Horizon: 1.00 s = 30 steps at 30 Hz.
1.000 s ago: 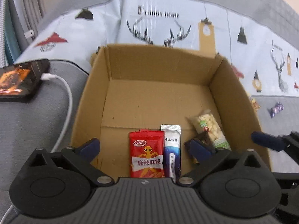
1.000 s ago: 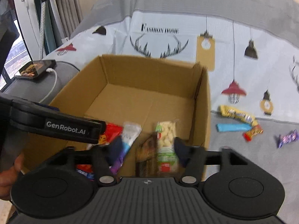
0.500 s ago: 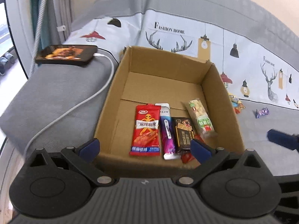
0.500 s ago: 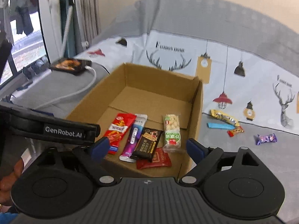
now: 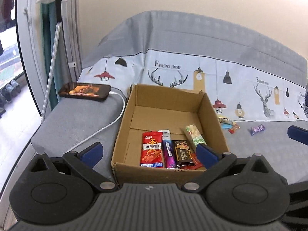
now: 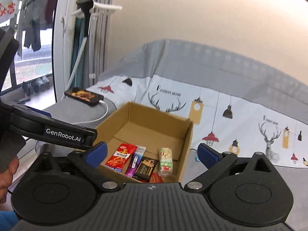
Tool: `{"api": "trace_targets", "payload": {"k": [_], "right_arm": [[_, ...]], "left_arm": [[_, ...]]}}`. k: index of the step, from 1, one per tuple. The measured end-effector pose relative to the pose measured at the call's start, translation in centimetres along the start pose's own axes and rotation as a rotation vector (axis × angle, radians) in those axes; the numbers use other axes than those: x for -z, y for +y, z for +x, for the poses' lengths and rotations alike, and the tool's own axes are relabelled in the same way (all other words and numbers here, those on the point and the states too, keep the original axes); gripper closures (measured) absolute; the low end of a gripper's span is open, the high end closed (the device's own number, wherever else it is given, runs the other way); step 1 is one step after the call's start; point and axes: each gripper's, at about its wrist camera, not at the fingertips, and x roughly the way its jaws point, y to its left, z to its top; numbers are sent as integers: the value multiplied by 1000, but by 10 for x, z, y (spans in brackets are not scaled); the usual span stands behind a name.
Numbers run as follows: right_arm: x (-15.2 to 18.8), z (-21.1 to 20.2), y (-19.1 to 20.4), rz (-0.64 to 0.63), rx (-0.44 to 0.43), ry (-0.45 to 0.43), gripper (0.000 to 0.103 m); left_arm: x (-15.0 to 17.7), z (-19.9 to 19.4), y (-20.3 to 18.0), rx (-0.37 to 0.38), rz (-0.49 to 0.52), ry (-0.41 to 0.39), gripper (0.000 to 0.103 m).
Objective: Organize snacks
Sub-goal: 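Lift both tools away from the box toward the remaining snacks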
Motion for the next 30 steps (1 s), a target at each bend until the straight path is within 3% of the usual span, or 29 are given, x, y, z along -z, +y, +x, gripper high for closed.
{"api": "trace_targets", "payload": {"k": [9,30], "right_arm": [[11,-37,-5,4,21,-56,1],[18,-42,-12,41,32,-60,1]], "left_arm": [[5,-35,-19,-18,41,-73,0],[14,-38,-25,-16,63,-49,0]]}}
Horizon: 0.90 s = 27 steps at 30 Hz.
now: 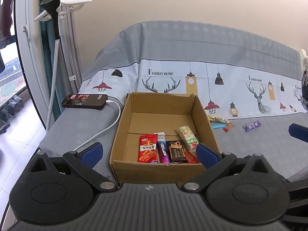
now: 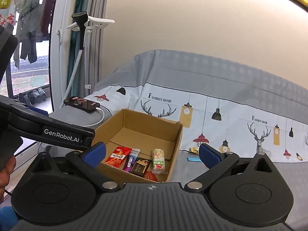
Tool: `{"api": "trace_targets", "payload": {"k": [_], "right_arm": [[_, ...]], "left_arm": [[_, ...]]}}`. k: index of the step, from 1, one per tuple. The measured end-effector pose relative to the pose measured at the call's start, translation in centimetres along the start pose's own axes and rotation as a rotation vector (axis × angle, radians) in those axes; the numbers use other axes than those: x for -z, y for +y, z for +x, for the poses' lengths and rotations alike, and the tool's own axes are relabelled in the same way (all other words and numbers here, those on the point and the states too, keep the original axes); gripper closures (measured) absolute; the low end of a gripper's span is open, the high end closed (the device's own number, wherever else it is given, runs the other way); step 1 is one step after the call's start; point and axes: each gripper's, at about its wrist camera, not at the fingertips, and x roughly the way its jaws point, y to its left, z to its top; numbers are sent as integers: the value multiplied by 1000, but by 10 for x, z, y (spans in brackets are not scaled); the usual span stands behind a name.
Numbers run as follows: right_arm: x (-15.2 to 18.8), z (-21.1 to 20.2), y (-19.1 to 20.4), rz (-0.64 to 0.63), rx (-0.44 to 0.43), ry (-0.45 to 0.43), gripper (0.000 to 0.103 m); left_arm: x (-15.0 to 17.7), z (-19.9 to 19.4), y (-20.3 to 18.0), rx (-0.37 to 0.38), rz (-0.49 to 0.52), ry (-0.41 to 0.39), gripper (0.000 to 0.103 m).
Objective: Organize snacks
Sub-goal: 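Lift both tools away from the box toward the remaining snacks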
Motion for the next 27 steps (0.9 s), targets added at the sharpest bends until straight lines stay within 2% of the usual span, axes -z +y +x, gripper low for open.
{"api": "trace_targets", "payload": {"k": [14,23,27], "right_arm": [[9,23,-32,107,27,31,1],[17,33,-81,190,120,27,1],[26,35,-115,235,192,32,1]], "left_arm": [[-11,24,-20,0,40,55,0],[-35,44,-59,24,100,54,0],[-49,66,-86,66,138,92,0]]}}
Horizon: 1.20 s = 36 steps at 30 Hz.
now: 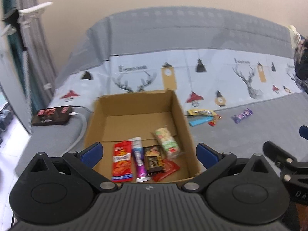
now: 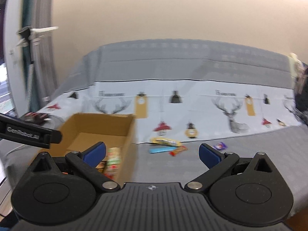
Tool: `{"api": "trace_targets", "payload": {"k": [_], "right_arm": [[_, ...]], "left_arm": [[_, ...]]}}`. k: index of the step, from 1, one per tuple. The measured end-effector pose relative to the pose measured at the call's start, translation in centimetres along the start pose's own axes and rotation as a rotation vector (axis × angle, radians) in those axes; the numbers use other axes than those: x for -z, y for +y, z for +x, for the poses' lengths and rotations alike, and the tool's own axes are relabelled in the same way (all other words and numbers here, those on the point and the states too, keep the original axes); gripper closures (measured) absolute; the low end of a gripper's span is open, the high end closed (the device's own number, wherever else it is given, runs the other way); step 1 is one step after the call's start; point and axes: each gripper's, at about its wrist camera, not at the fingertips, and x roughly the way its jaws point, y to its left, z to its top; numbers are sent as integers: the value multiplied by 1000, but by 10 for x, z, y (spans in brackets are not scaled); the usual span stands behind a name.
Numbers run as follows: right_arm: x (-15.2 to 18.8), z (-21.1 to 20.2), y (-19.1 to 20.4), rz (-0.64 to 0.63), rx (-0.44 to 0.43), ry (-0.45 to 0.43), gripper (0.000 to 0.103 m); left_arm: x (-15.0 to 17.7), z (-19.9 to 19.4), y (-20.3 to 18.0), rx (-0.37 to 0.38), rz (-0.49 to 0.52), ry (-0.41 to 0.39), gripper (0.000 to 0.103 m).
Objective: Organize snacks
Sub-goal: 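Lift both tools away from the box toward the remaining snacks, then grasp the yellow wafer bar with the left tool while the right tool grasps the purple candy bar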
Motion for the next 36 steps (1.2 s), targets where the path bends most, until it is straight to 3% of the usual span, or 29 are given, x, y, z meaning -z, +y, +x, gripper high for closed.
{"api": "trace_targets", "payload": {"k": [6,12,14,18,21,27,30,36], "right_arm": [[4,28,-71,100,123,53,1],[6,72,-143,252,203,127,1],[8,93,-160,285,216,152,1],[9,139,-189,335,221,197,1],[10,182,-211,402,208,244,1],[13,279,-233,540,196,340,1],[19,329,-233,547,204,407,1],[29,390,-239,545,234,467,1]], "left_arm": [[-39,50,-41,89,26,86,0],[-84,126,-92,167,78,206,0],[-97,156,-113,161,154,234,0],[-112,224,-159,135,417,281,0],[-116,275,-179,102,515,306,0],[-119,375,-190,68,570,387,0],[-121,410,-194,61,607,400,0],[-119,453,-203,138,675,439,0]]}}
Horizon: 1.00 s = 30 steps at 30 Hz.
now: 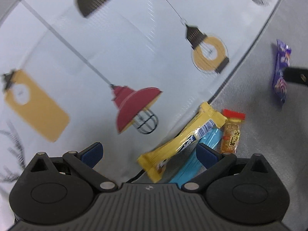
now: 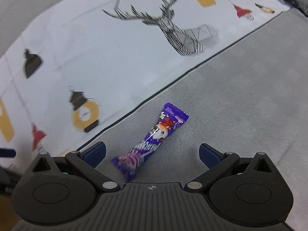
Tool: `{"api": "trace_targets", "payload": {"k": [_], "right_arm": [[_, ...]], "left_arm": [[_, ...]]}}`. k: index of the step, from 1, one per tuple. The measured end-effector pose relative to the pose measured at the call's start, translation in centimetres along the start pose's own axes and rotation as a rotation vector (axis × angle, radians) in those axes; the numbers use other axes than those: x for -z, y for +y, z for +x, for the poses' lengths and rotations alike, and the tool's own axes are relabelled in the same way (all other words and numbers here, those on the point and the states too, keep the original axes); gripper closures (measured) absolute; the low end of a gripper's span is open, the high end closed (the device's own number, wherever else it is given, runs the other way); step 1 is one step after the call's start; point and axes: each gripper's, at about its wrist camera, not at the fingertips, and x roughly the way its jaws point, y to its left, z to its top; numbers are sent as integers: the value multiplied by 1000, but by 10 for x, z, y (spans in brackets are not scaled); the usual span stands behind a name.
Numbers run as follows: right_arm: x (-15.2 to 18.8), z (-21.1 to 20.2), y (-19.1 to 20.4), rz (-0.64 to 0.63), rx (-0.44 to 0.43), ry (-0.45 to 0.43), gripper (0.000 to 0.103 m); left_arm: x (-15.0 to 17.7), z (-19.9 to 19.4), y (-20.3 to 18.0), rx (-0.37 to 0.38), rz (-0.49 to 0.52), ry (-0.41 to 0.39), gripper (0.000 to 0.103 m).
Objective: Organize snacks
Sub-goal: 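Grasp the yellow wafer bar with the left tool while the right tool grasps the purple candy bar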
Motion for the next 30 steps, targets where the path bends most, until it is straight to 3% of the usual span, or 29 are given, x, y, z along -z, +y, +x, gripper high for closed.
{"api": "trace_targets", "payload": {"k": [3,5,6,7,8,9,11,12,13,16,22,30], "right_arm": [[0,23,1,9,46,41,0],[3,27,11,-59,89,15,0],[4,29,15,-90,105,20,0],[6,30,18,-115,116,17,1],[9,30,19,-129,123,5,2],[13,28,20,-141,141,-11,11],[19,21,22,-180,165,-60,42],[21,17,21,-193,156,-75,71],[21,14,17,-184,127,-77,77],[18,2,6,-131,80,-57,77],[26,-48,1,-115,40,-115,77],[48,-137,4,-112,-34,-198,77]], "left_arm": [[-7,18,0,16,14,30,0],[-12,22,4,40,-21,31,2],[-11,23,6,49,-37,30,14],[-10,23,8,63,-55,38,40],[-8,22,12,90,-80,44,50],[-6,19,17,120,-110,43,70],[-1,14,23,126,-132,34,71],[2,10,25,122,-136,22,71],[5,5,27,123,-143,9,72],[12,-13,33,132,-180,-21,72],[33,-80,42,180,-272,-123,72],[81,-173,1,240,-371,-242,72]]}}
